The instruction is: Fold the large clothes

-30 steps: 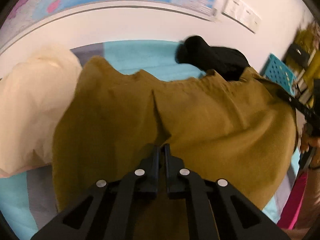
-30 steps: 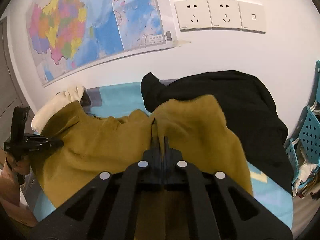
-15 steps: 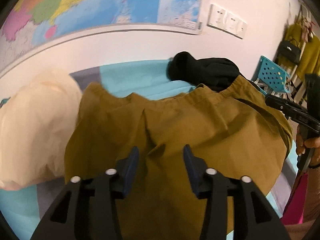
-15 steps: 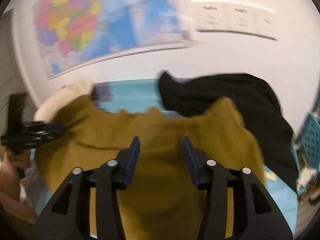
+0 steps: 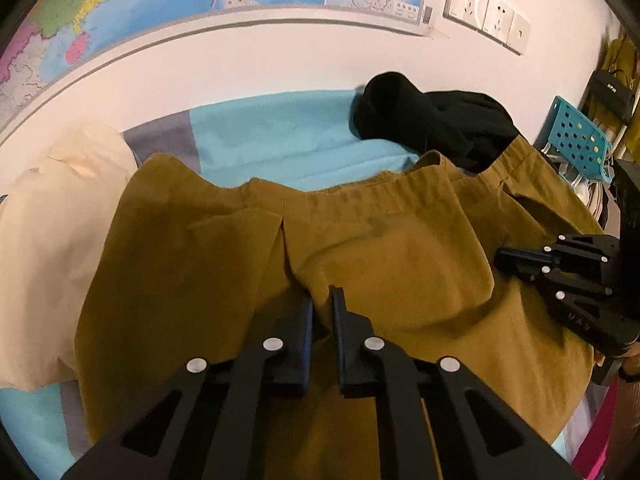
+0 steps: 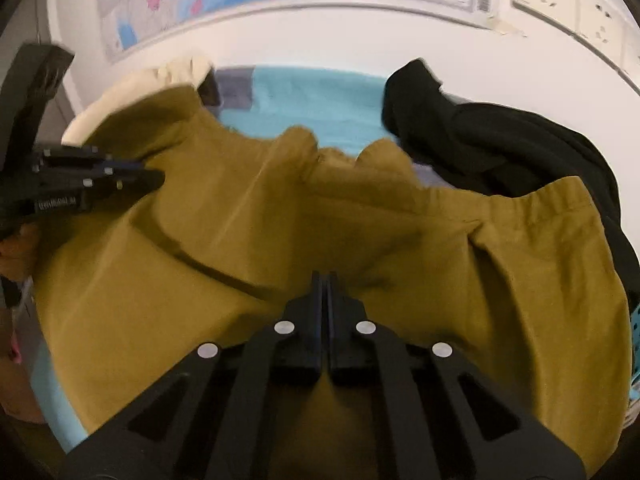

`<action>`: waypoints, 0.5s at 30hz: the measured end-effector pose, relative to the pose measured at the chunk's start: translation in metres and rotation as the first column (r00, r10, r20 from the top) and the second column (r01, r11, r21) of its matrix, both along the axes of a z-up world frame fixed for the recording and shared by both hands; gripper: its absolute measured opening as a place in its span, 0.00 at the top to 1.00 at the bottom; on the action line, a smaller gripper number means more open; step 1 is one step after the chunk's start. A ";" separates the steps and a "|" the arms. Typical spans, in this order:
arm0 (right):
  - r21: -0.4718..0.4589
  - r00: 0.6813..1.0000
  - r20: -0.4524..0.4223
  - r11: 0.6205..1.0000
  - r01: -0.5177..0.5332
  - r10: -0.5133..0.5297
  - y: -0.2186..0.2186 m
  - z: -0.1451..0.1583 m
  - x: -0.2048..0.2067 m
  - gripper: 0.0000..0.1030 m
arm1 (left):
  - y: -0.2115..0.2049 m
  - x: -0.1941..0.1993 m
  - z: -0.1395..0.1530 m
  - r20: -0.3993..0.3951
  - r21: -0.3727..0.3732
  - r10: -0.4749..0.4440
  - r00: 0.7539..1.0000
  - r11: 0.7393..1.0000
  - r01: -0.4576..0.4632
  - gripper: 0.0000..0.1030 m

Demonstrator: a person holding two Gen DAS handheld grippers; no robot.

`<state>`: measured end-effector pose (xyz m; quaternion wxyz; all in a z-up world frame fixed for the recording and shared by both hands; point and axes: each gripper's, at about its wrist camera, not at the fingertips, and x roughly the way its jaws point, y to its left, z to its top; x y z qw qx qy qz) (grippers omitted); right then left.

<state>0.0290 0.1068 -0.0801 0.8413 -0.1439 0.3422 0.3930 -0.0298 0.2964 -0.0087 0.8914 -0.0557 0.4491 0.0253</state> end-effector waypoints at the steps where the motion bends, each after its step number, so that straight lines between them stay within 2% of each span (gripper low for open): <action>1: 0.022 1.000 0.012 1.000 0.004 -0.004 -0.003 0.004 0.000 0.98 | 0.000 -0.002 0.002 0.014 0.007 0.002 1.000 1.000 -0.002 0.96; 3: 0.094 0.999 0.026 0.995 0.026 -0.029 -0.012 0.017 -0.001 0.98 | 0.000 -0.004 0.007 0.041 0.012 0.011 0.999 1.000 -0.012 0.96; 5: 0.118 0.998 0.056 0.992 0.036 -0.042 -0.013 0.024 -0.001 0.98 | 0.000 -0.005 0.011 0.061 0.018 0.017 0.998 1.000 -0.019 0.96; 7: 0.085 0.999 0.036 0.996 0.037 -0.040 -0.007 0.018 0.004 0.98 | -0.001 -0.004 0.011 0.057 0.030 0.021 0.998 0.999 -0.022 0.96; 9: 0.010 0.999 -0.011 0.999 0.042 -0.042 0.001 0.001 0.012 0.96 | 0.001 -0.003 0.009 0.049 0.026 0.027 0.998 0.999 -0.028 0.94; 11: -0.002 0.998 -0.034 0.999 0.046 -0.046 0.001 -0.004 0.012 0.95 | 0.002 -0.003 0.007 0.044 0.022 0.035 0.998 0.999 -0.036 0.90; 13: 0.040 0.999 -0.024 0.998 0.049 -0.048 -0.003 0.004 0.007 0.80 | 0.003 -0.005 0.005 0.046 0.023 0.040 0.998 0.999 -0.041 0.88; 14: 0.070 0.999 -0.011 0.996 0.053 -0.053 -0.005 0.011 0.003 0.66 | 0.004 -0.006 0.005 0.047 0.023 0.038 0.998 0.999 -0.039 0.85; 15: 0.104 0.999 0.011 0.993 0.047 -0.049 -0.009 0.020 -0.004 0.64 | 0.005 -0.007 0.005 0.046 0.022 0.041 0.998 0.999 -0.042 0.82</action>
